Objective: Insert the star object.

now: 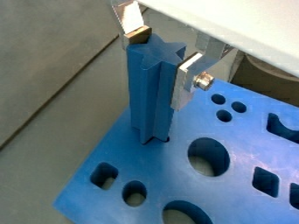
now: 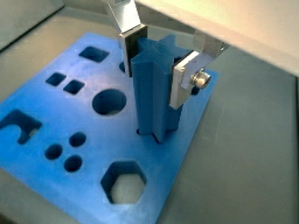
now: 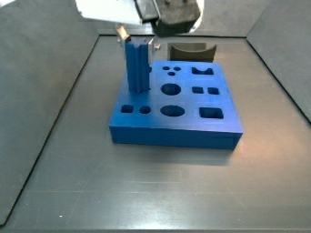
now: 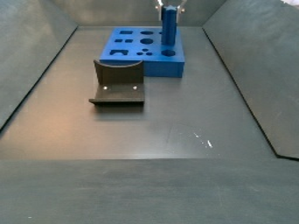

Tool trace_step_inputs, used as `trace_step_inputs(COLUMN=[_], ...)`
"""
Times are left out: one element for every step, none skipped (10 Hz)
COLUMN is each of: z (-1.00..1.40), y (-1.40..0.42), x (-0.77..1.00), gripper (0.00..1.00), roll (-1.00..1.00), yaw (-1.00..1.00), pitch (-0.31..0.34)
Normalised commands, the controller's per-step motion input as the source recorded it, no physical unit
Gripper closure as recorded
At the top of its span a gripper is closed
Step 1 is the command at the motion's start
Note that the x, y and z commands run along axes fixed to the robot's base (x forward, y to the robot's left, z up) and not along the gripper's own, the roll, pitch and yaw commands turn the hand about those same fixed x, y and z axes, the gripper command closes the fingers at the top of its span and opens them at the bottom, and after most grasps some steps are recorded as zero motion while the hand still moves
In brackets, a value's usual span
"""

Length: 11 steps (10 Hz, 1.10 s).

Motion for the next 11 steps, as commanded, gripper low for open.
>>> trace_step_inputs(z=[-0.44,-0.55,-0.83,-0.74,-0.66,-0.42,-0.34,-0.27,-0.21,-0.14,0.0], y=[0.16,0.08,0.0,-0.24,-0.38,-0.33,-0.37,-0.21,0.0,0.12,0.0], x=[0.04,0.16,0.0,-0.14,-0.08,0.0,0.0,0.0,0.0,0.03,0.02], gripper=[1.0,1.0,1.0,1.0,1.0,1.0,1.0,1.0,1.0,1.0,1.0], roll=[0.0,0.0,0.0,0.04,0.1,0.08,0.12,0.06,-0.08,-0.16,0.0], yaw=[0.0,0.0,-0.07,-0.03,0.0,0.02,0.11,0.08,0.0,-0.08,0.0], pitch=[0.0,-0.009,-0.204,-0.273,-0.267,-0.159,-0.14,-0.167,-0.14,-0.03,0.01])
